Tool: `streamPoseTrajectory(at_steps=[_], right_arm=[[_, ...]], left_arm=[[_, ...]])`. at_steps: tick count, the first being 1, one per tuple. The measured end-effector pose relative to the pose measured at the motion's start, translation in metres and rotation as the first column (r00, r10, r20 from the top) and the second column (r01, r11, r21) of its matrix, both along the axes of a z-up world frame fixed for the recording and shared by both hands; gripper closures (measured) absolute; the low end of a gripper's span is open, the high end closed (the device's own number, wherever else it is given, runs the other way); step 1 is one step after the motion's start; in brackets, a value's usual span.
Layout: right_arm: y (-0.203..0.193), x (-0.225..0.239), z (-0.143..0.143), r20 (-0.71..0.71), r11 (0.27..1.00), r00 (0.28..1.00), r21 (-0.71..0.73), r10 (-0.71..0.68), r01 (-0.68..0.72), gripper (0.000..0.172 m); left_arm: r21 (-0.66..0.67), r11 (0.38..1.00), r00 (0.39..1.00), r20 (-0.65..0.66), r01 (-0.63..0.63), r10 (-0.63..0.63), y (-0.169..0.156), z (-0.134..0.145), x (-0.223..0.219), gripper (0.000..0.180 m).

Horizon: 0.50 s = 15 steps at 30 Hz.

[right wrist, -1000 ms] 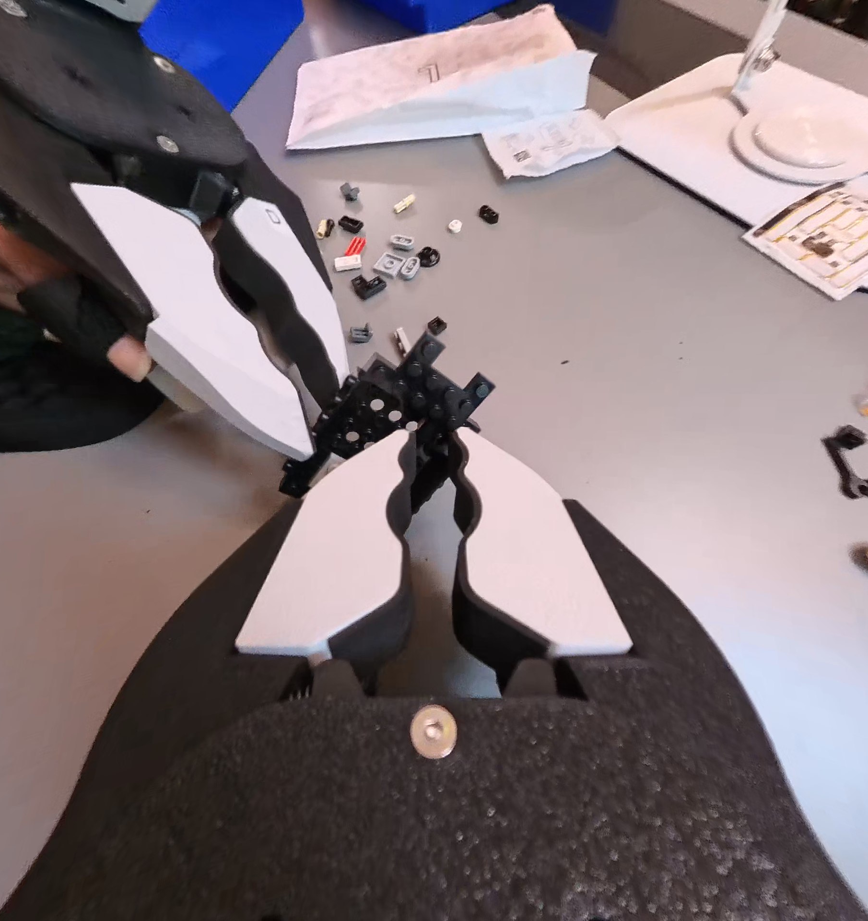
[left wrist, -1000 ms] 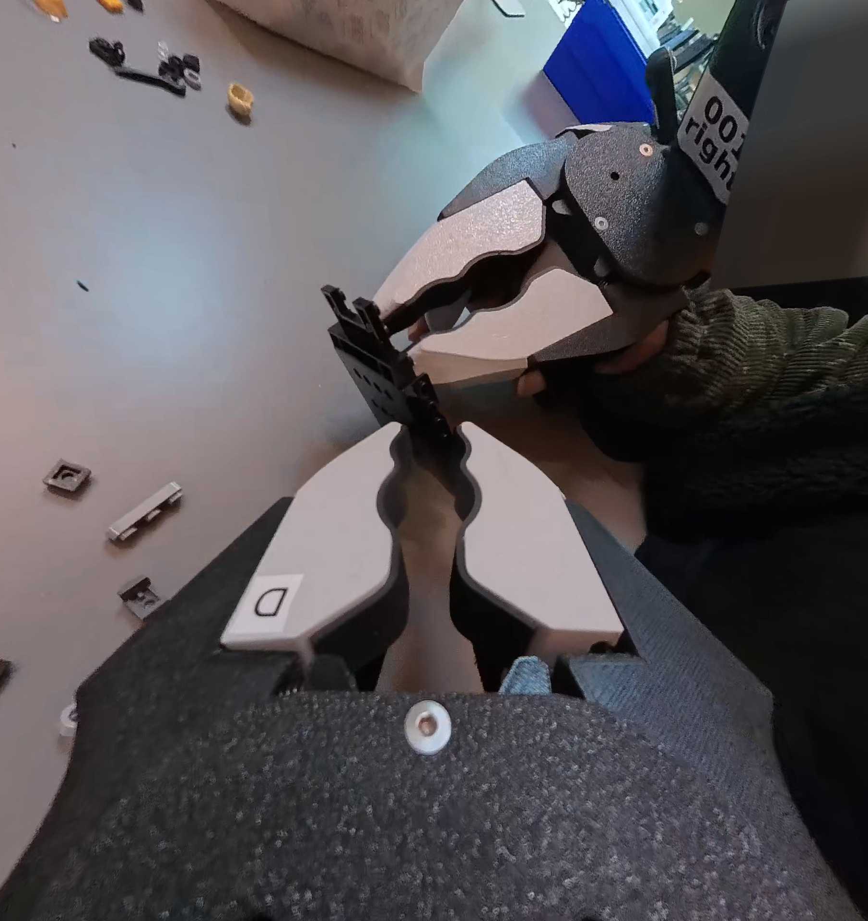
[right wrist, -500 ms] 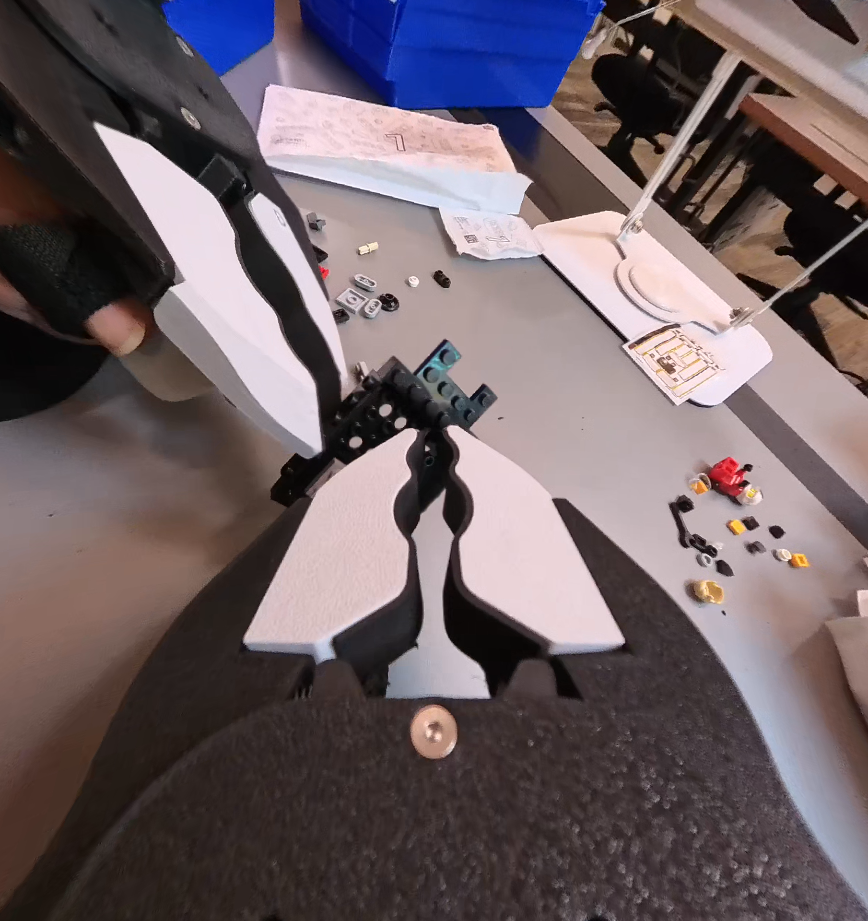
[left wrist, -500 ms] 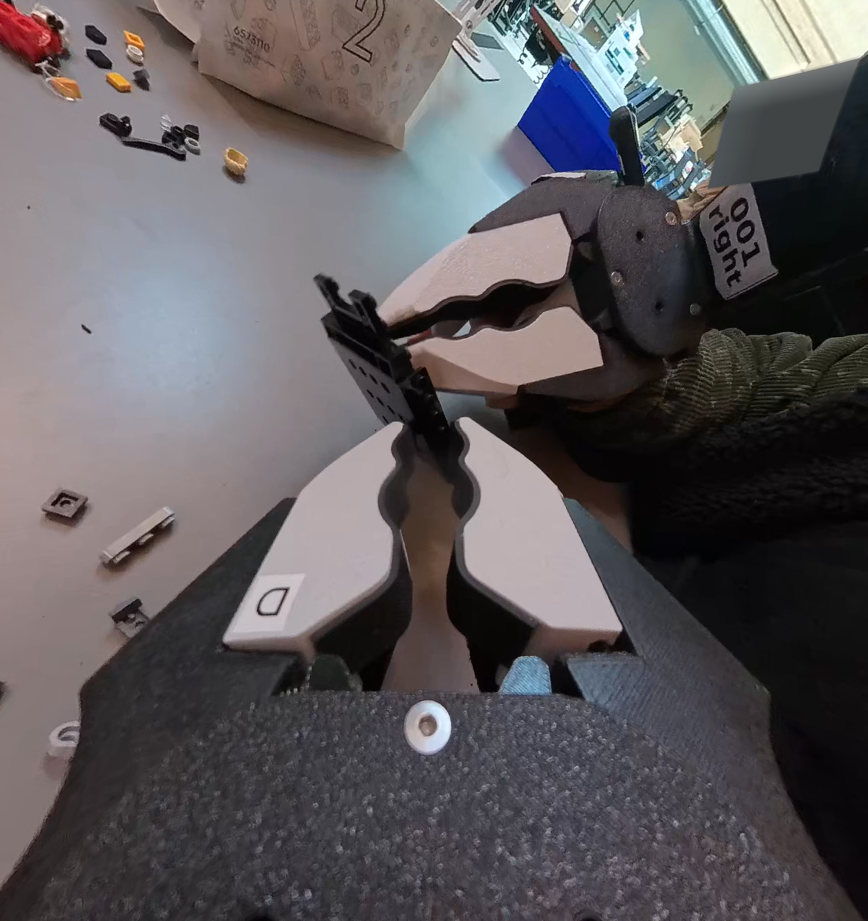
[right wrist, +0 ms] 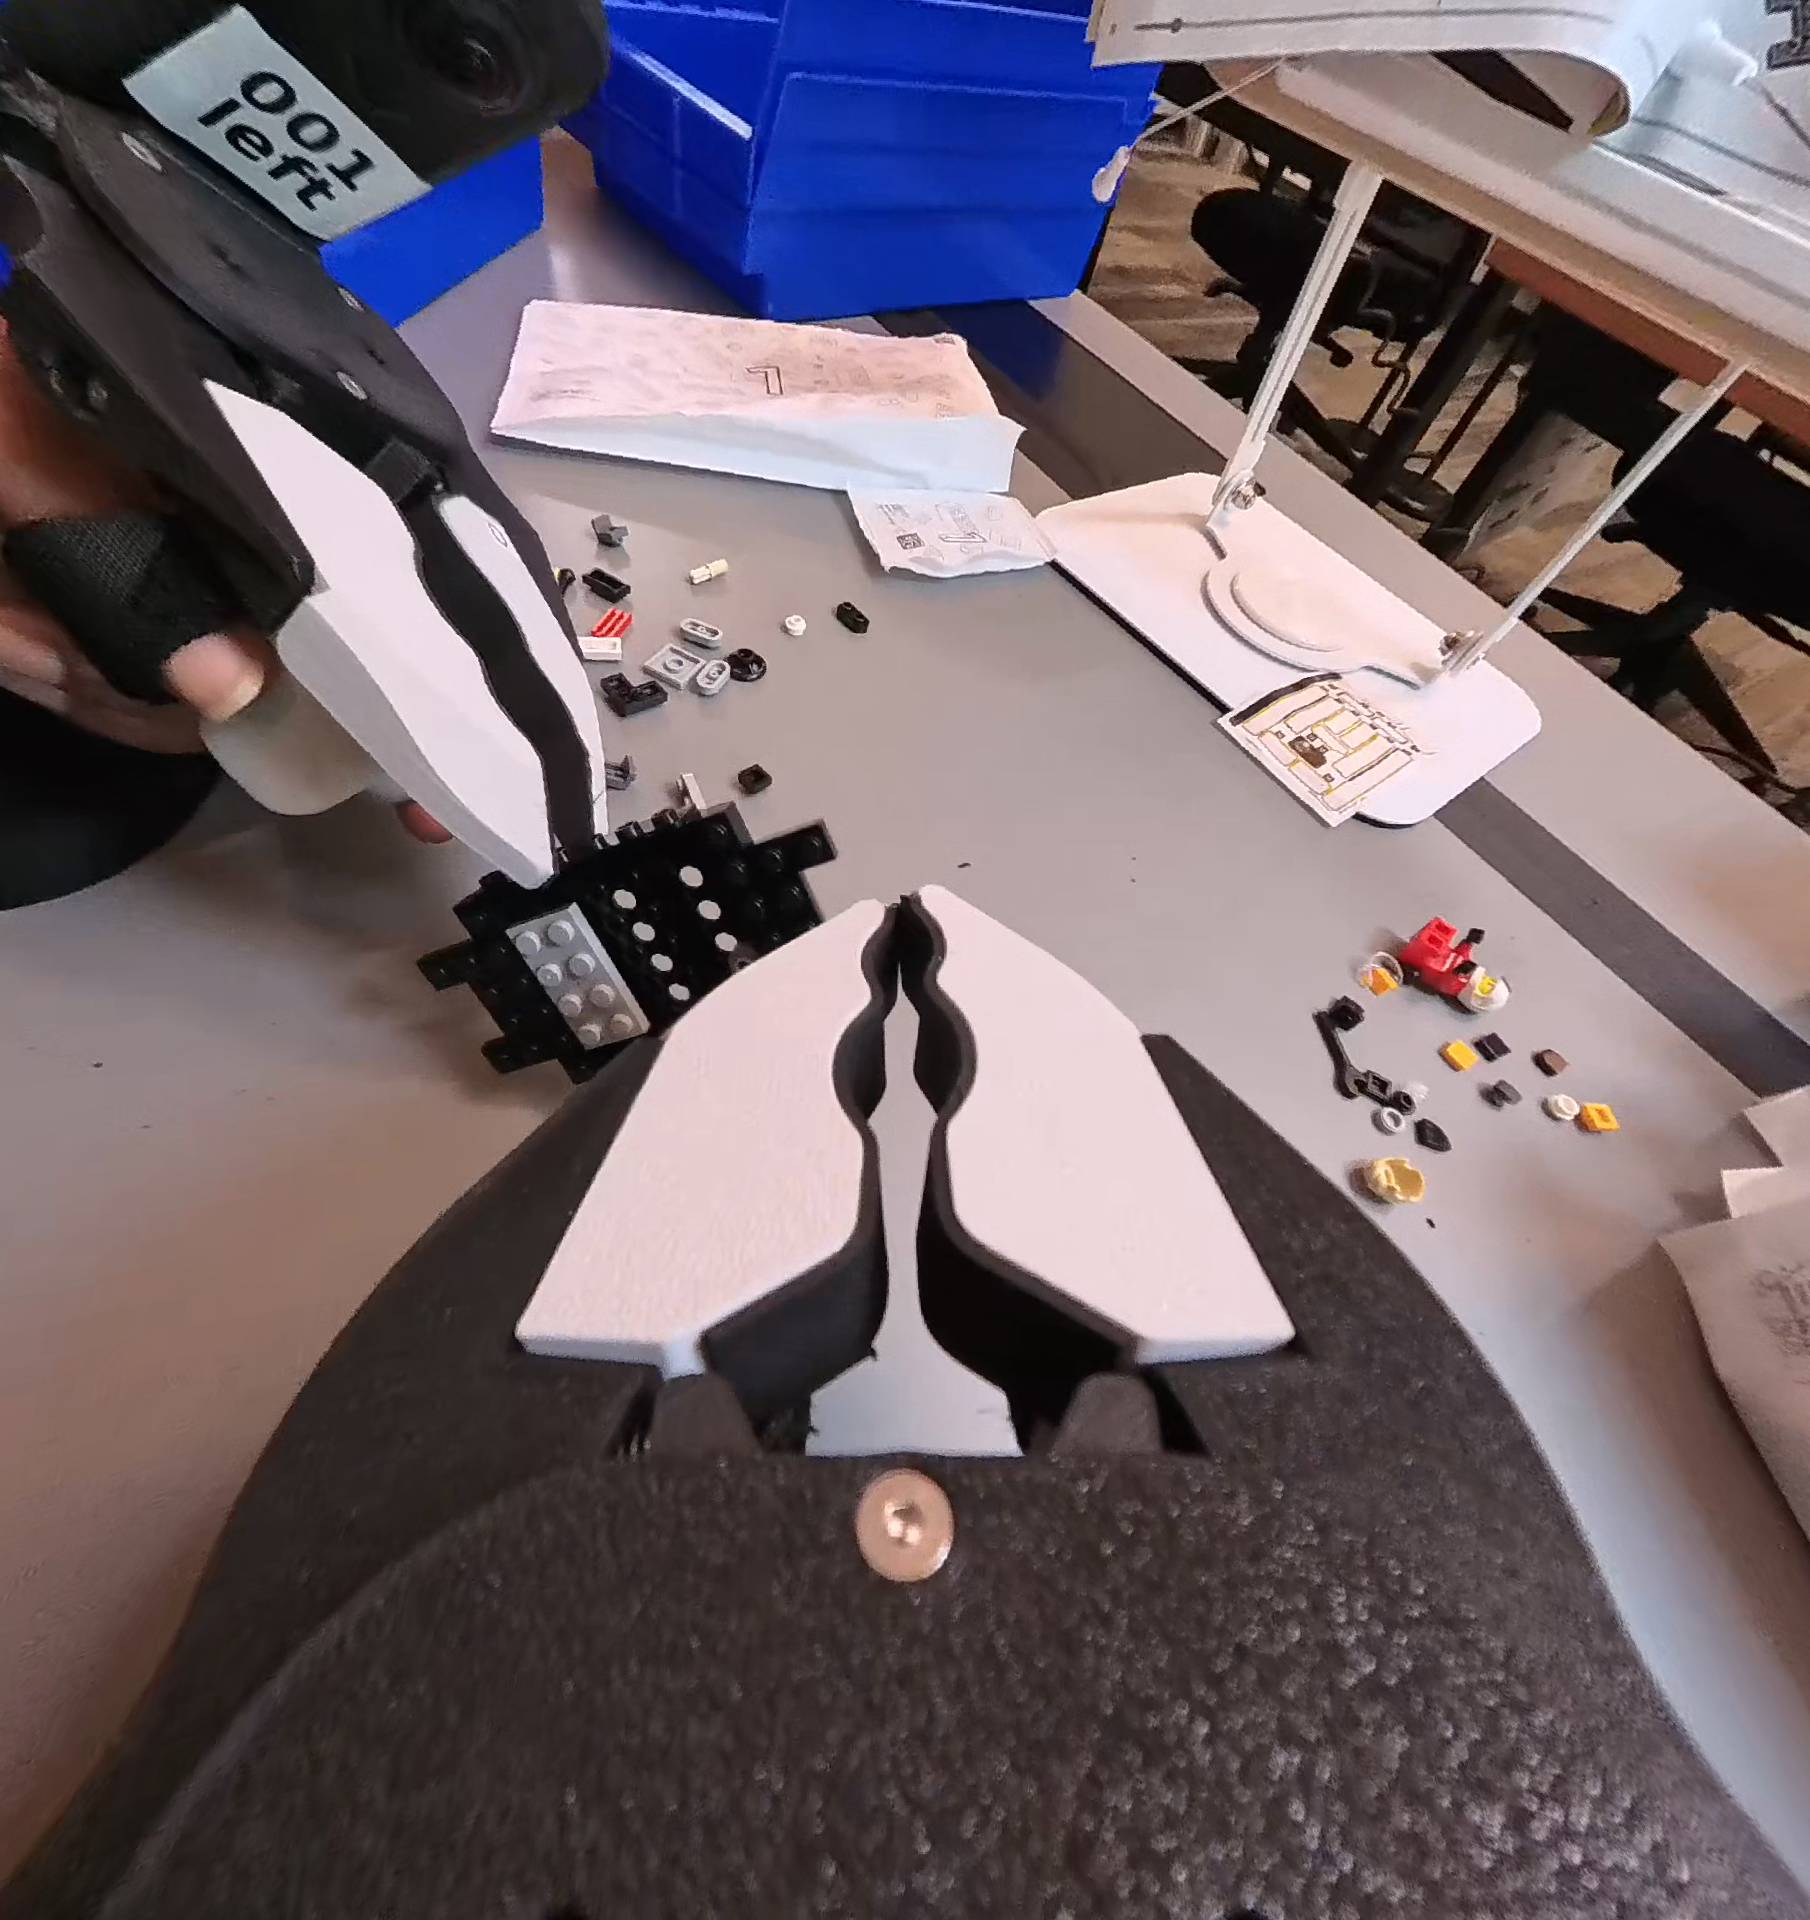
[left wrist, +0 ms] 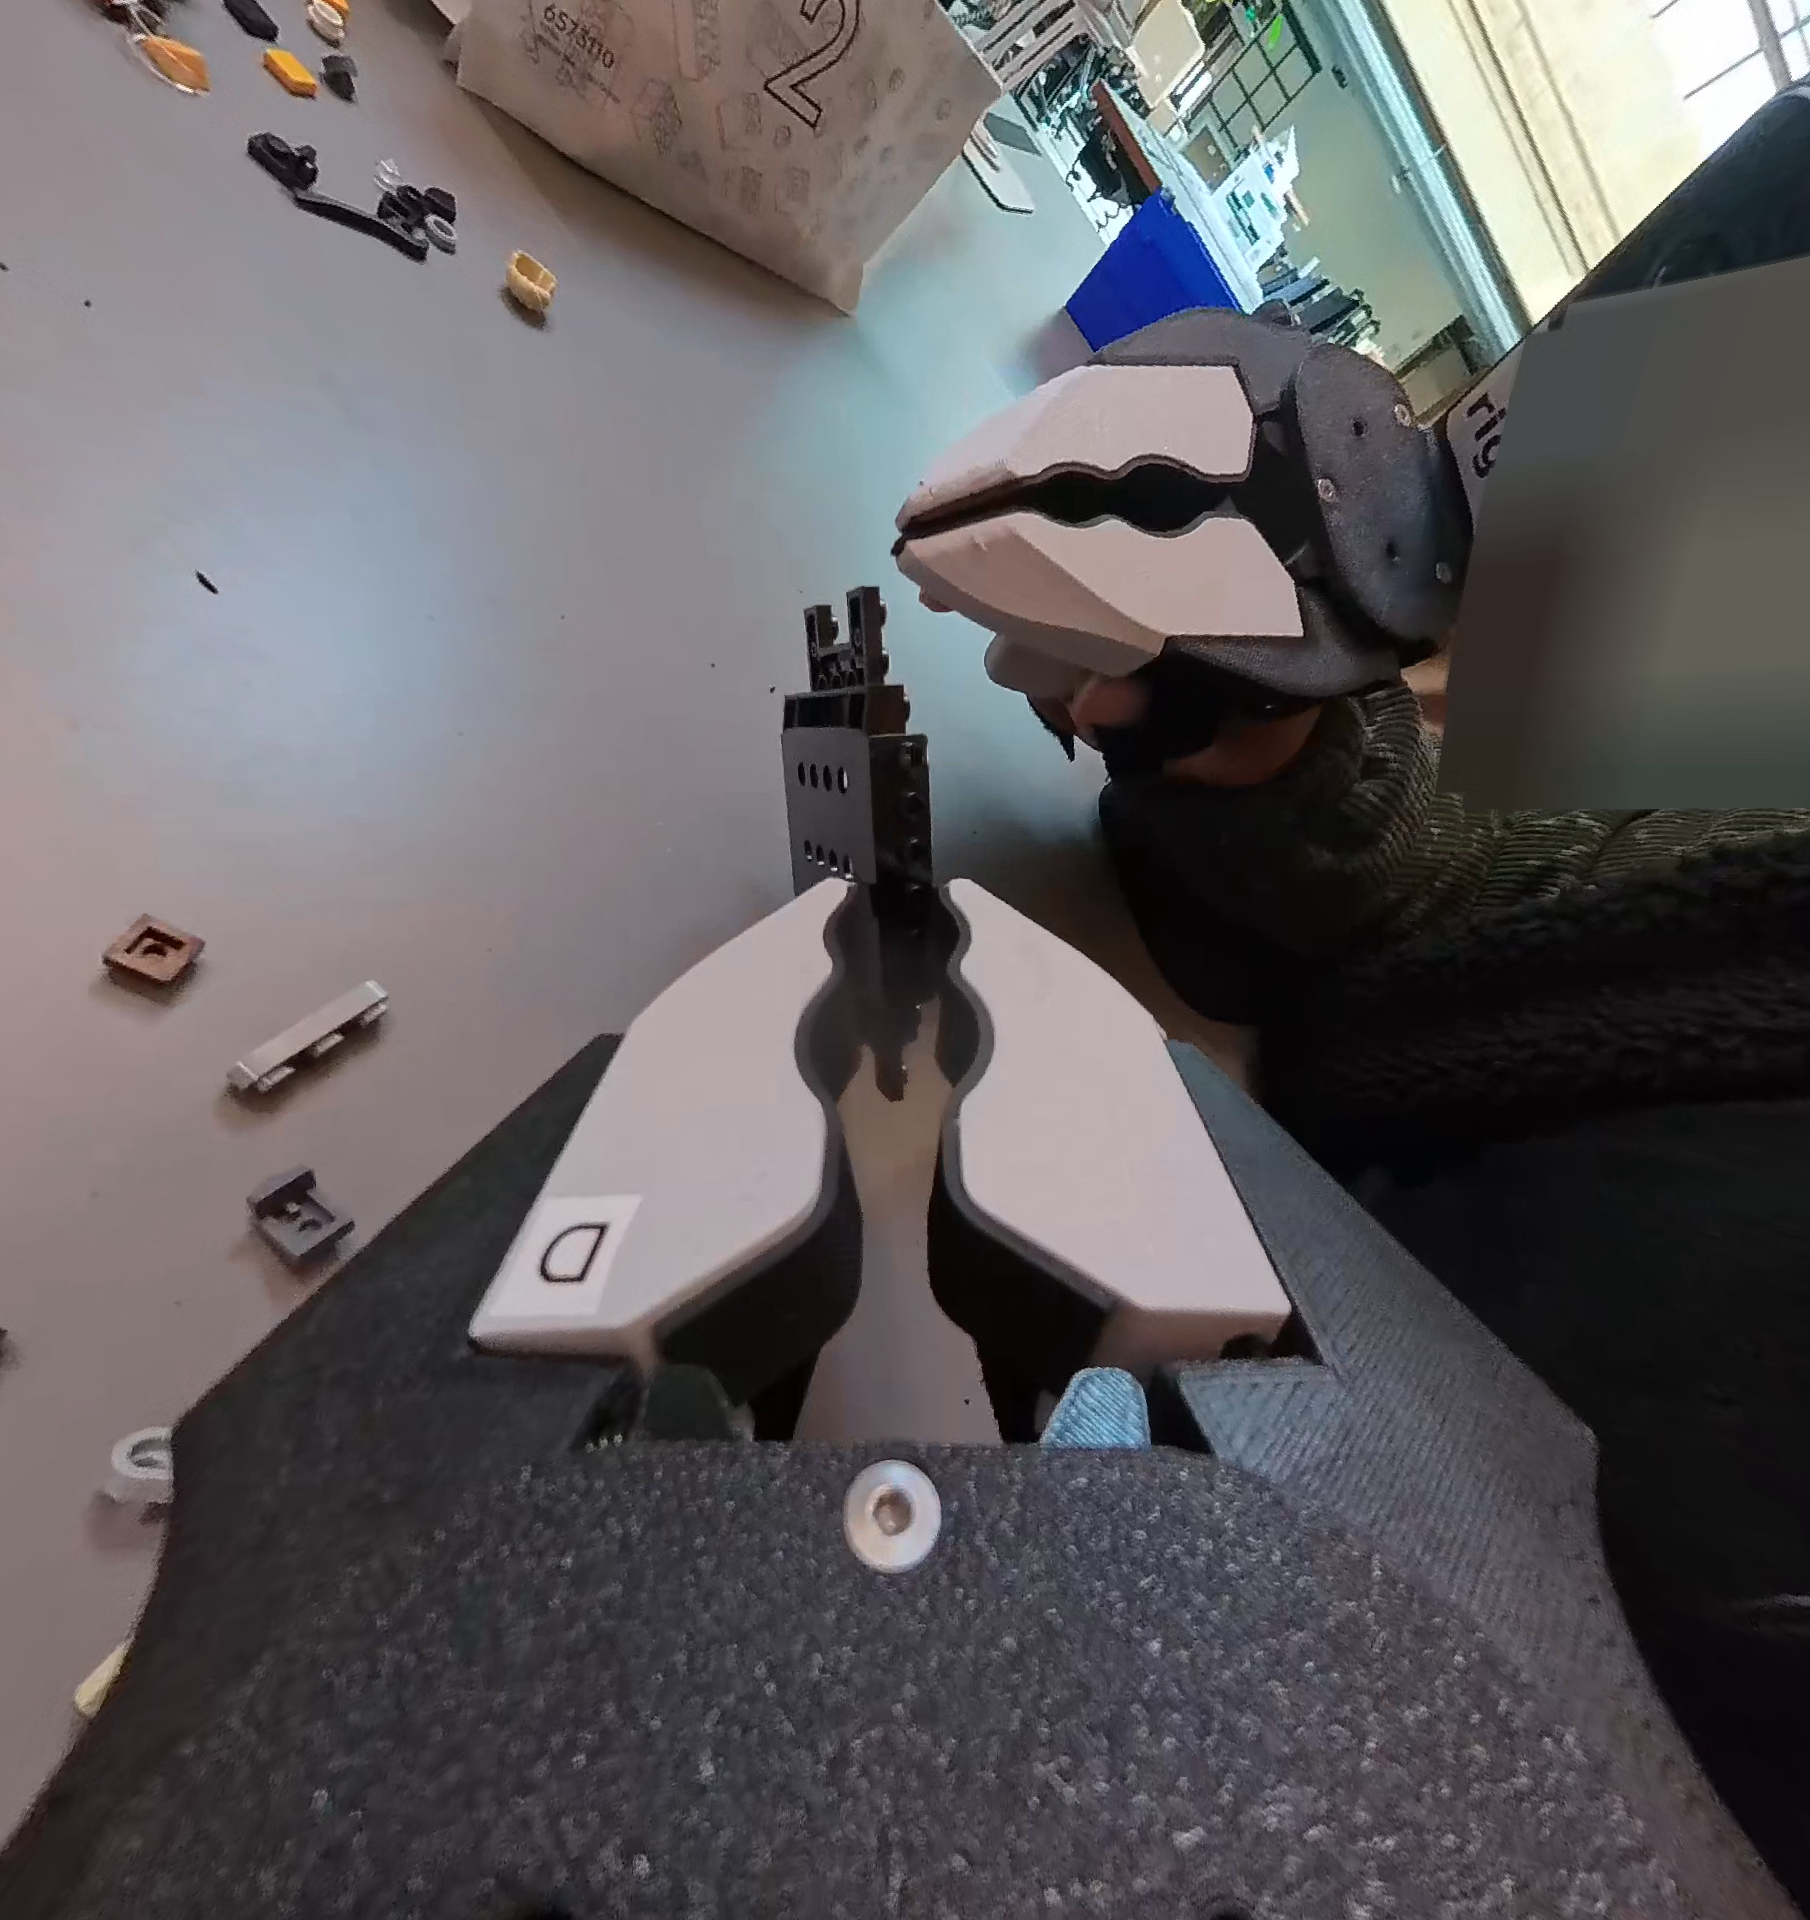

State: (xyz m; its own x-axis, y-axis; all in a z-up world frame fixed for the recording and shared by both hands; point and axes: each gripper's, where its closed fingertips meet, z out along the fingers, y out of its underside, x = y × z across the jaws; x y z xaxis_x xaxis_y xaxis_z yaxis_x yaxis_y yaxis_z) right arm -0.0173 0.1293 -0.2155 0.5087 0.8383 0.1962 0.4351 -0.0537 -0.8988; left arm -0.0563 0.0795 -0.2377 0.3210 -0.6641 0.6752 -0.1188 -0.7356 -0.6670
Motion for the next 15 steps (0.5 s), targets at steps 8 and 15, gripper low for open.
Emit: streamPoseTrajectory(at_steps=[8, 15], right_arm=[[0.0007, 0.0, 0.0015, -0.007, 1.0, 1.0, 0.014, -0.003, 0.003, 0.172], [0.0053, 0.0045, 0.0054, -0.018, 0.999, 1.0, 0.033, -0.022, 0.023, 0.172]], left_arm=[[-0.006, 1.0, 1.0, -0.005, 0.015, -0.015, -0.0018, -0.002, 0.0006, 0.17], [-0.056, 0.998, 0.999, -0.027, 0.027, -0.028, -0.0034, -0.0094, -0.0001, 0.169]])
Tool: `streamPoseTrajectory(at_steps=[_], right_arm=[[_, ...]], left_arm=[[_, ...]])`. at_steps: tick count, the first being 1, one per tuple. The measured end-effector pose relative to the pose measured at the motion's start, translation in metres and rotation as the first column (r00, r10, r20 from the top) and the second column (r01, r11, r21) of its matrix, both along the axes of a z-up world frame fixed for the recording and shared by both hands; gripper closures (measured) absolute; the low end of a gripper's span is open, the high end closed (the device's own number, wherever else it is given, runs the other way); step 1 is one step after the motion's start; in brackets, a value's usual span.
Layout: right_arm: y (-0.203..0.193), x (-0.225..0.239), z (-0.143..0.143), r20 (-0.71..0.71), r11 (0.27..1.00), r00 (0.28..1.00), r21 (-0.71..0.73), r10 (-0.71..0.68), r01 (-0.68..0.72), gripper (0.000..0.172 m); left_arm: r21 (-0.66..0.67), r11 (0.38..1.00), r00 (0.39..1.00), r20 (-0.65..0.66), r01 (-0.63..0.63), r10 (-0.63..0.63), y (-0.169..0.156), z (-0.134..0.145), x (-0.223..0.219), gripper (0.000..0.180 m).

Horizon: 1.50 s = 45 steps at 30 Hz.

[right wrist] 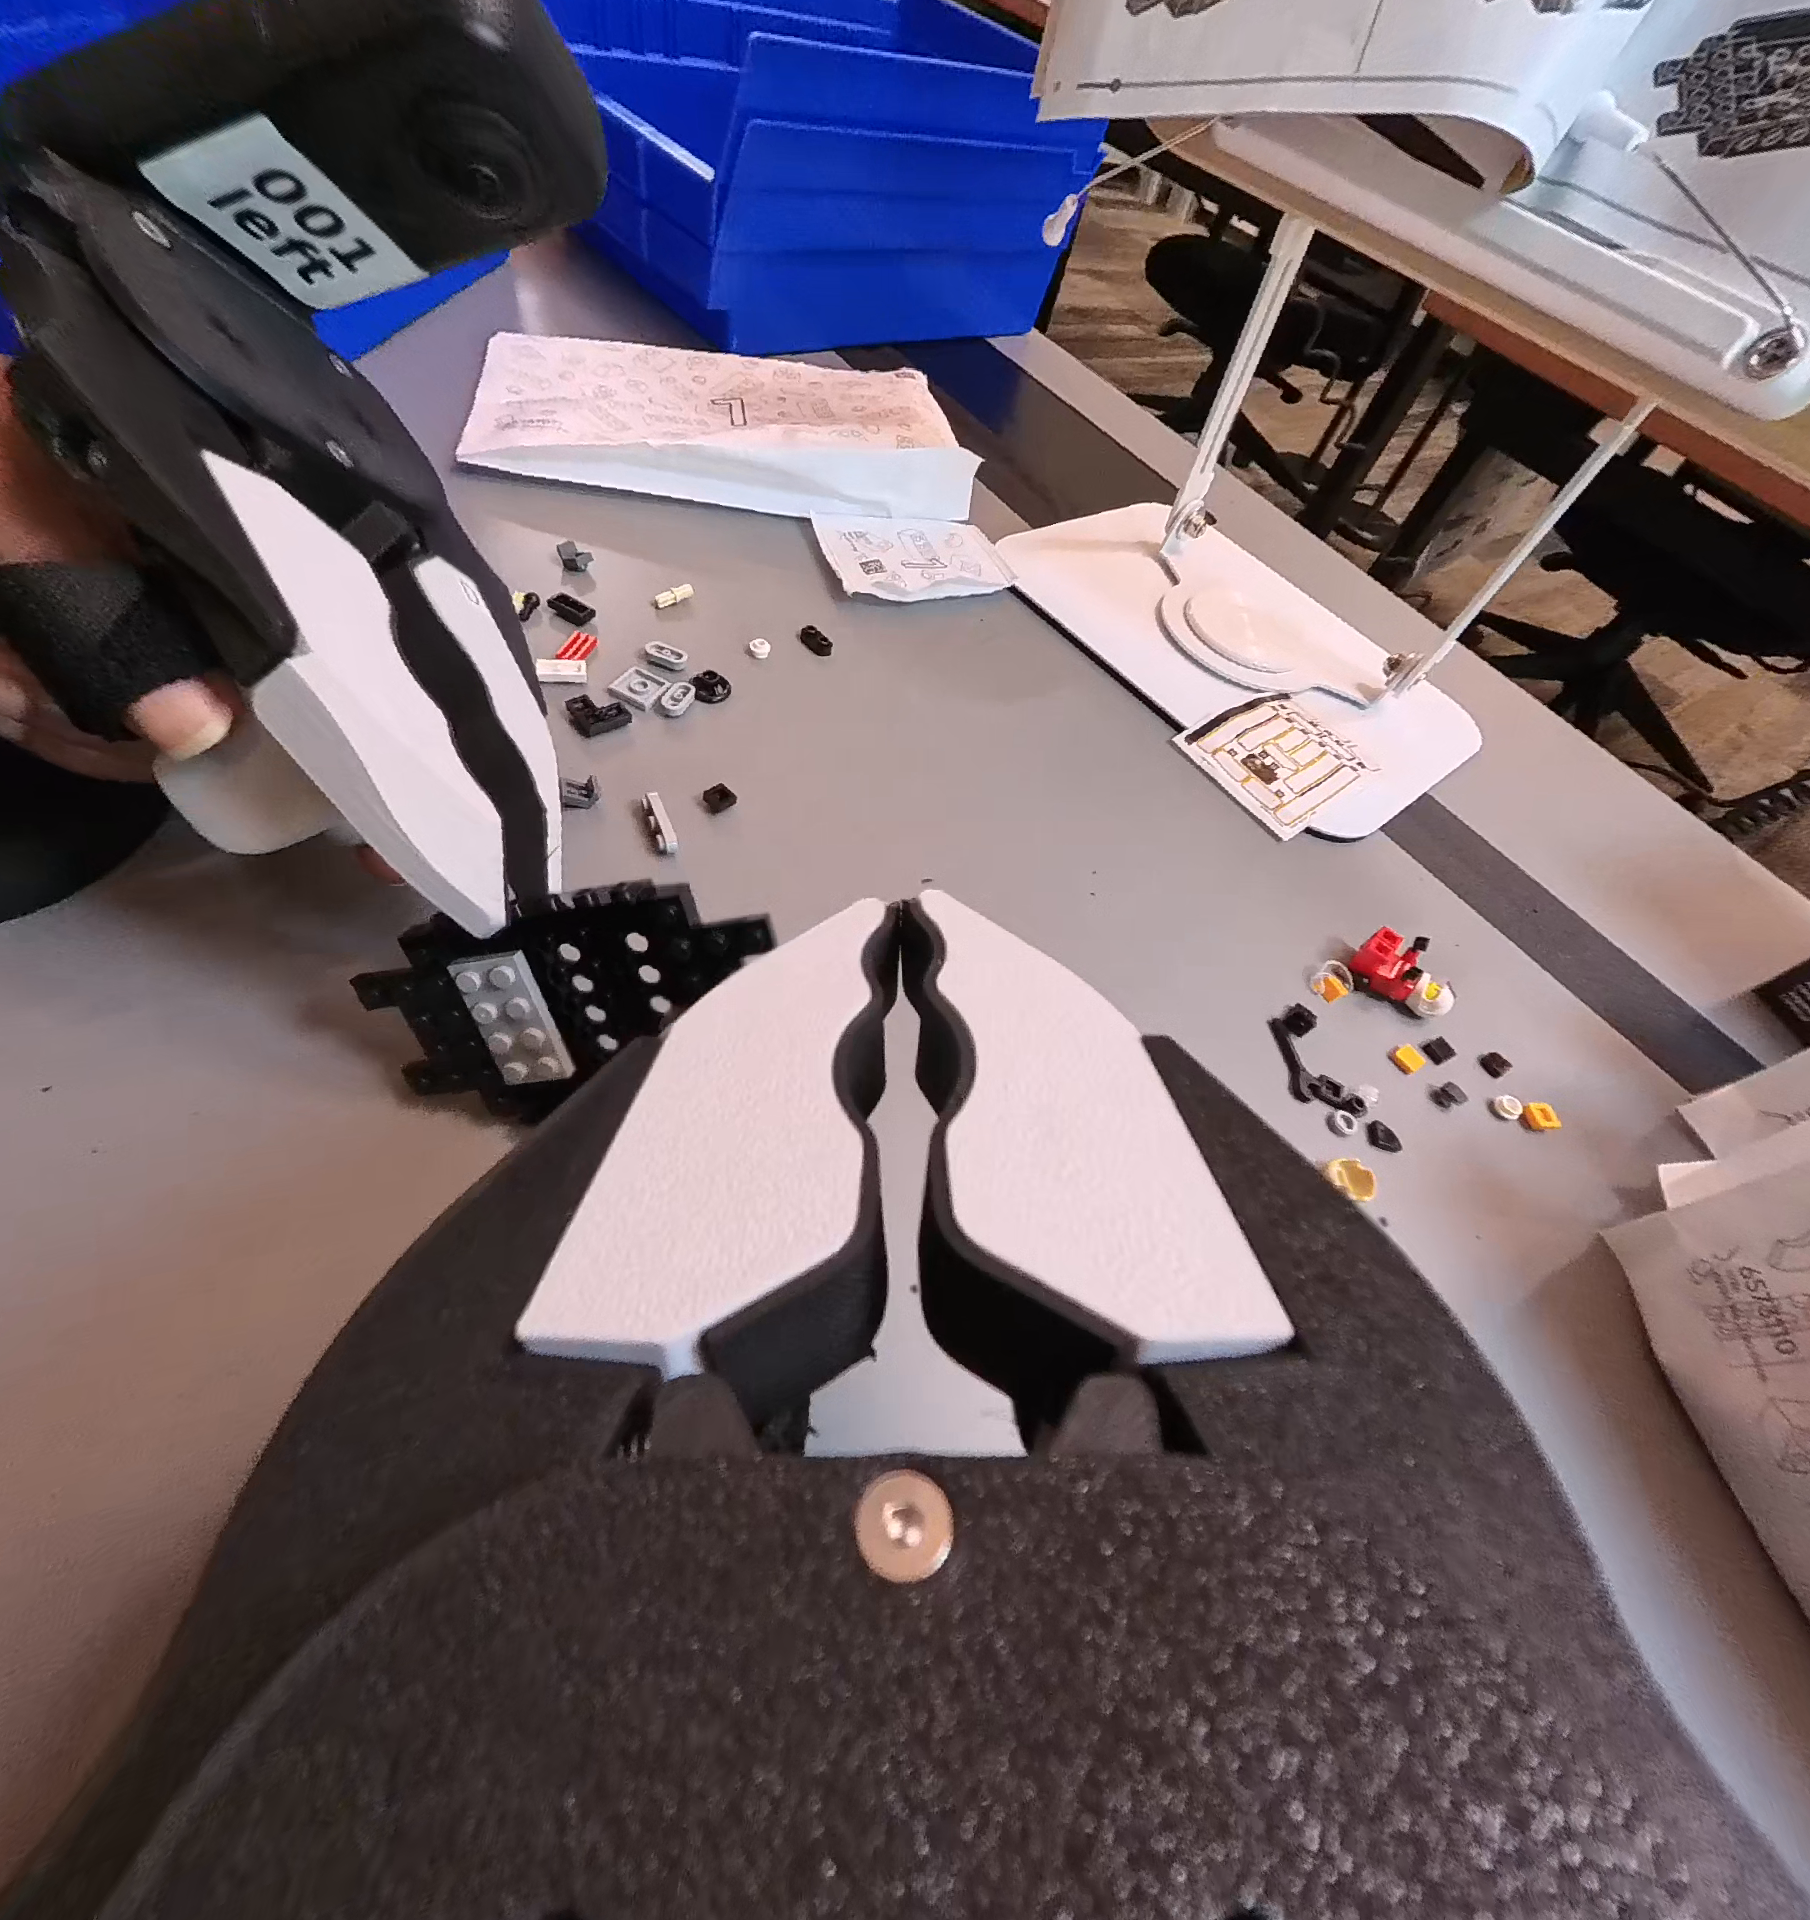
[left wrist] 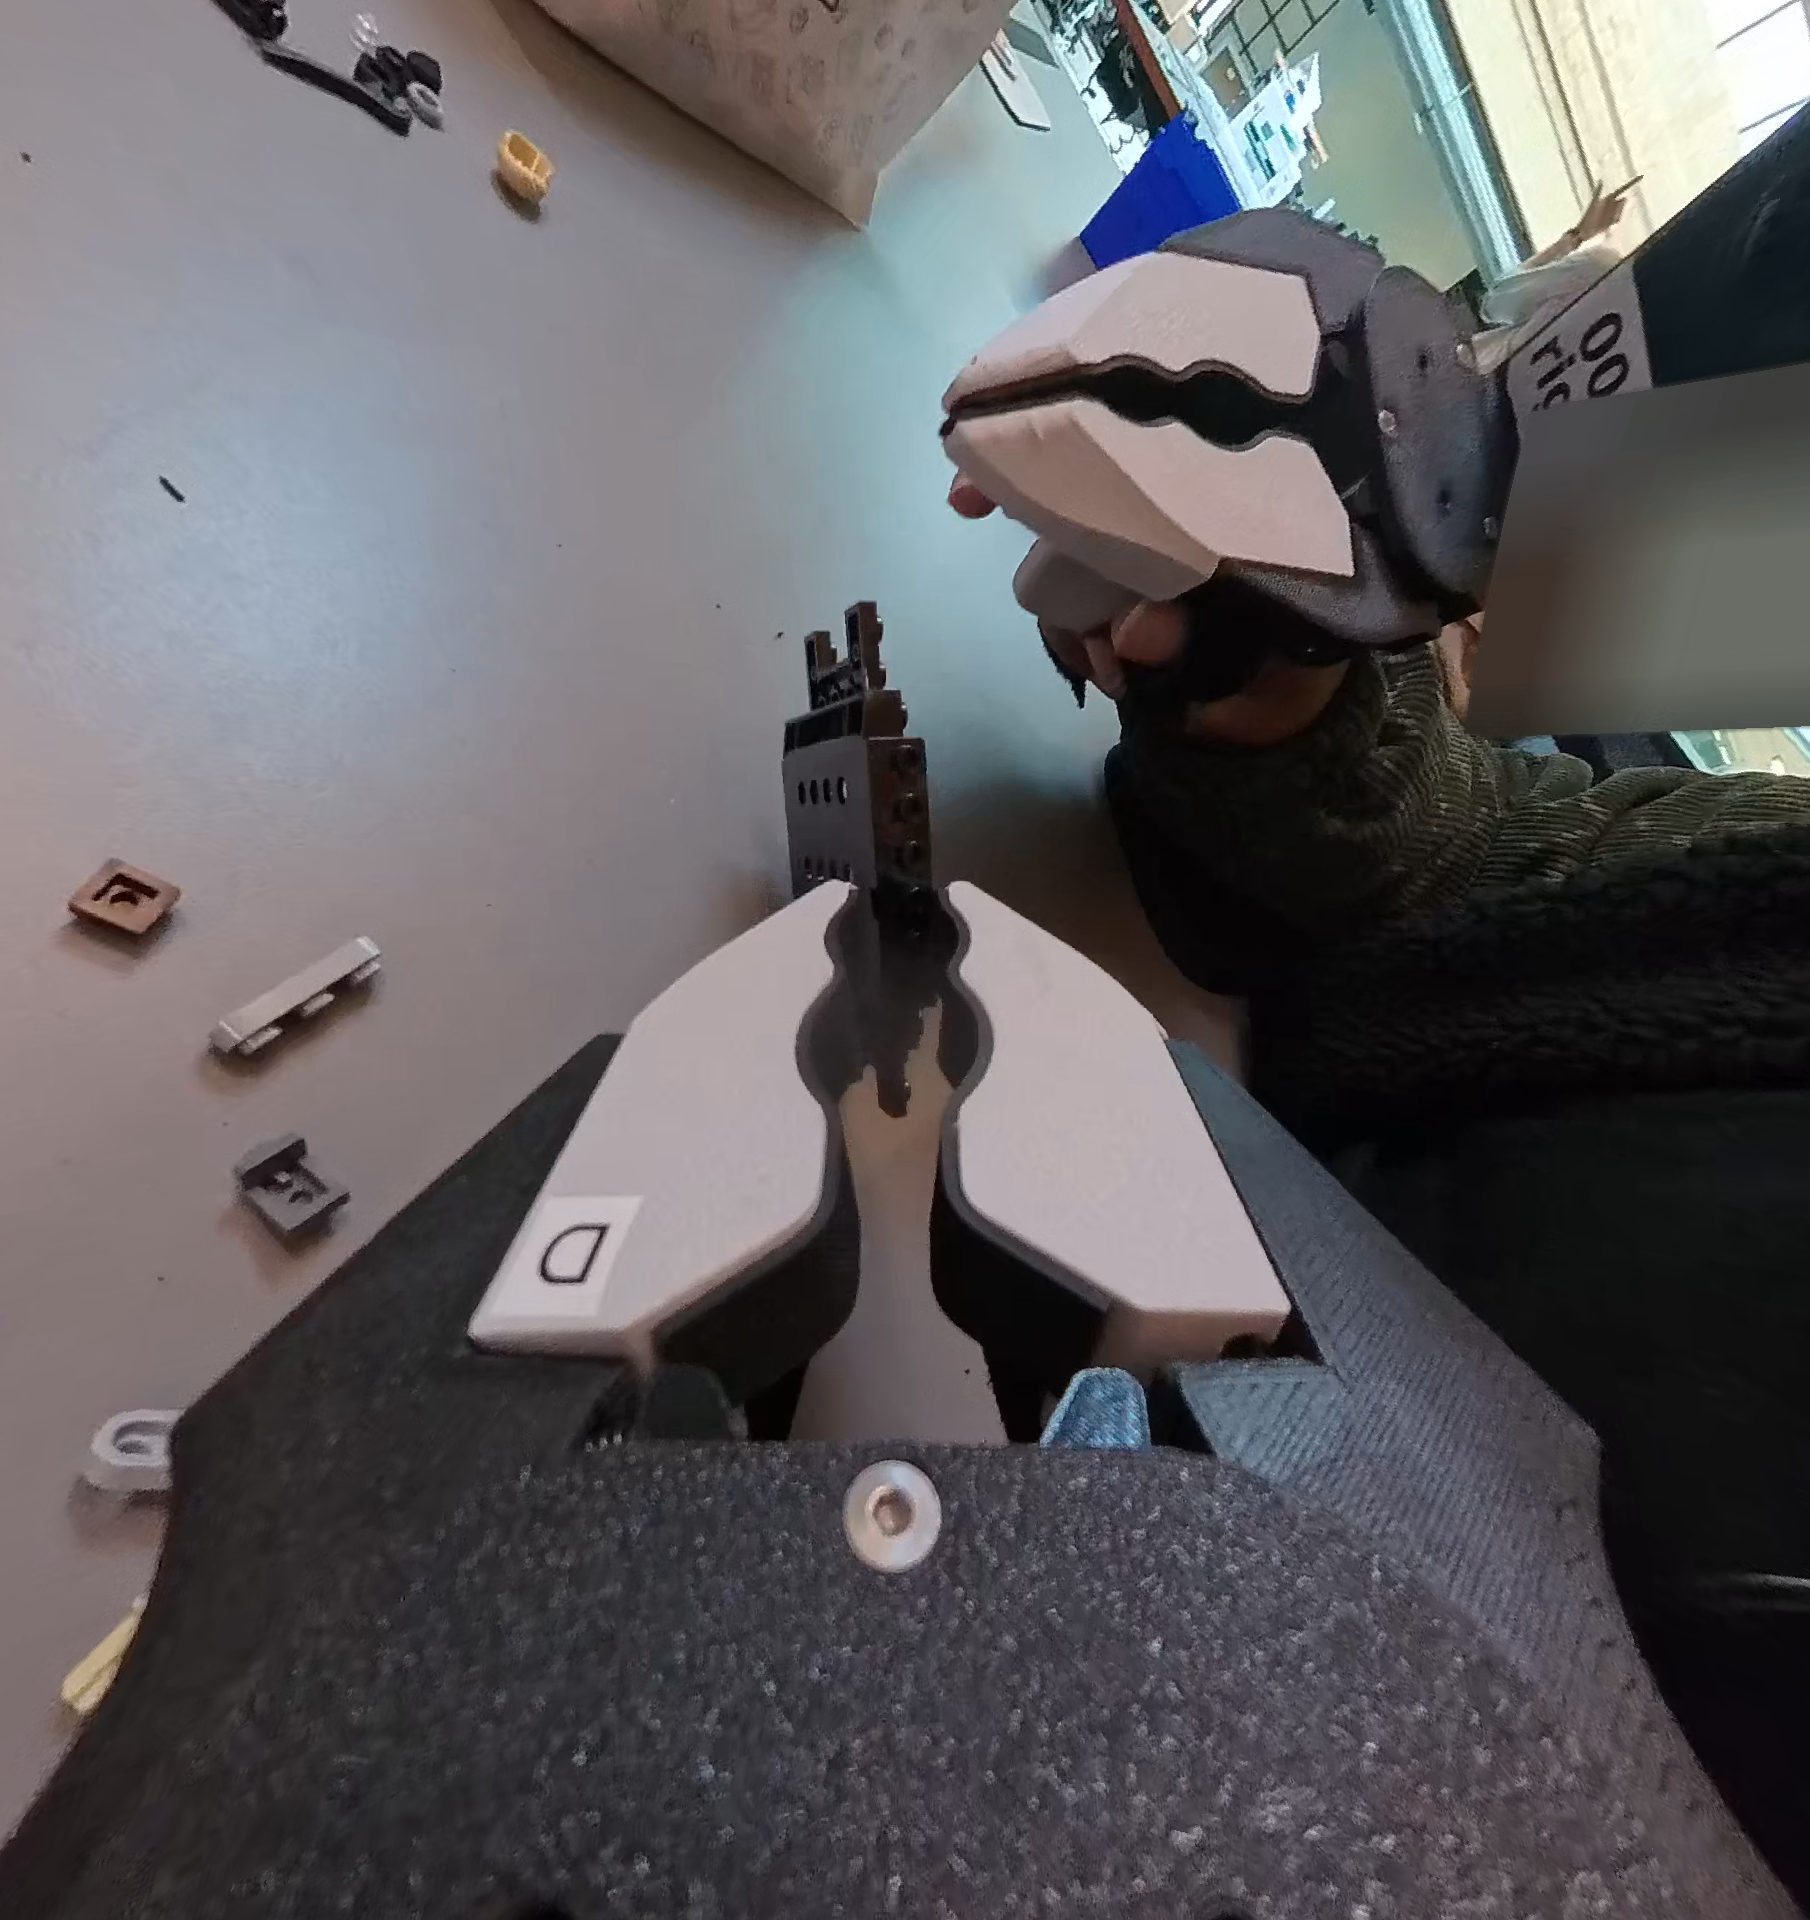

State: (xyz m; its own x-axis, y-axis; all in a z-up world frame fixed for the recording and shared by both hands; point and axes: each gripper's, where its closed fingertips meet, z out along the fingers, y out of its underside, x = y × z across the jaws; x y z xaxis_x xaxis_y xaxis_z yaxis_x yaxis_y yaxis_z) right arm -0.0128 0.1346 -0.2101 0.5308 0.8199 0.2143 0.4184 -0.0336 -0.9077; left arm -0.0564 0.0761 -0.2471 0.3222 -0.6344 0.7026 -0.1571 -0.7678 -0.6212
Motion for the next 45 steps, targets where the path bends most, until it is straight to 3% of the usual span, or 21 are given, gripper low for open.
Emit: streamPoseTrajectory(at_steps=[5, 9, 12, 14, 18, 21, 22, 26, 30, 36, 39, 45], right_arm=[[0.018, 0.021, 0.016, -0.013, 0.998, 0.998, 0.039, -0.056, 0.056, 0.165], [0.06, 0.083, 0.042, 0.033, 0.982, 0.984, 0.085, -0.175, 0.171, 0.143], [0.103, 0.15, 0.045, 0.225, 0.963, 0.939, 0.126, -0.26, 0.236, 0.107], [0.13, 0.192, 0.036, 0.364, 0.964, 0.893, 0.076, -0.264, 0.254, 0.088], [0.167, 0.247, 0.001, 0.62, 0.958, 0.77, -0.104, -0.149, 0.269, 0.071], [0.174, 0.268, -0.029, 0.731, 0.932, 0.681, -0.218, -0.042, 0.291, 0.087], [0.173, 0.271, -0.034, 0.745, 0.932, 0.667, -0.225, -0.022, 0.283, 0.101], [0.15, 0.259, -0.034, 0.753, 0.983, 0.658, -0.121, 0.0, 0.139, 0.148], [0.108, 0.256, -0.038, 0.812, 0.999, 0.583, 0.034, -0.041, 0.023, 0.154], [0.06, 0.257, -0.036, 0.792, 0.999, 0.609, 0.044, -0.04, 0.008, 0.154], [0.062, 0.263, -0.035, 0.783, 1.0, 0.622, -0.006, -0.013, 0.028, 0.154], [0.103, 0.273, -0.026, 0.758, 0.991, 0.646, -0.131, 0.088, 0.019, 0.152]], left_arm=[[0.022, 0.999, 0.999, -0.038, -0.032, 0.032, 0.006, -0.004, -0.006, 0.164], [0.102, 0.992, 0.993, -0.088, -0.073, 0.082, 0.016, -0.004, -0.013, 0.149], [0.136, 0.985, 0.988, -0.098, -0.104, 0.118, 0.022, -0.002, -0.019, 0.146], [0.152, 0.981, 0.987, -0.089, -0.118, 0.133, 0.026, 0.001, -0.021, 0.146], [0.154, 0.978, 0.986, -0.071, -0.139, 0.152, 0.03, 0.003, -0.024, 0.147], [0.155, 0.978, 0.986, -0.057, -0.143, 0.153, 0.03, 0.004, -0.025, 0.147], [0.156, 0.977, 0.986, -0.055, -0.146, 0.156, 0.03, 0.005, -0.025, 0.148], [0.143, 0.978, 0.987, -0.034, -0.153, 0.159, 0.031, 0.005, -0.028, 0.15], [0.13, 0.982, 0.99, -0.025, -0.137, 0.141, 0.03, 0.005, -0.026, 0.151], [0.126, 0.985, 0.992, -0.03, -0.119, 0.124, 0.028, 0.003, -0.023, 0.152], [0.12, 0.987, 0.993, -0.029, -0.111, 0.115, 0.026, 0.003, -0.021, 0.152], [0.114, 0.988, 0.994, -0.028, -0.105, 0.109, 0.025, 0.002, -0.02, 0.152]])
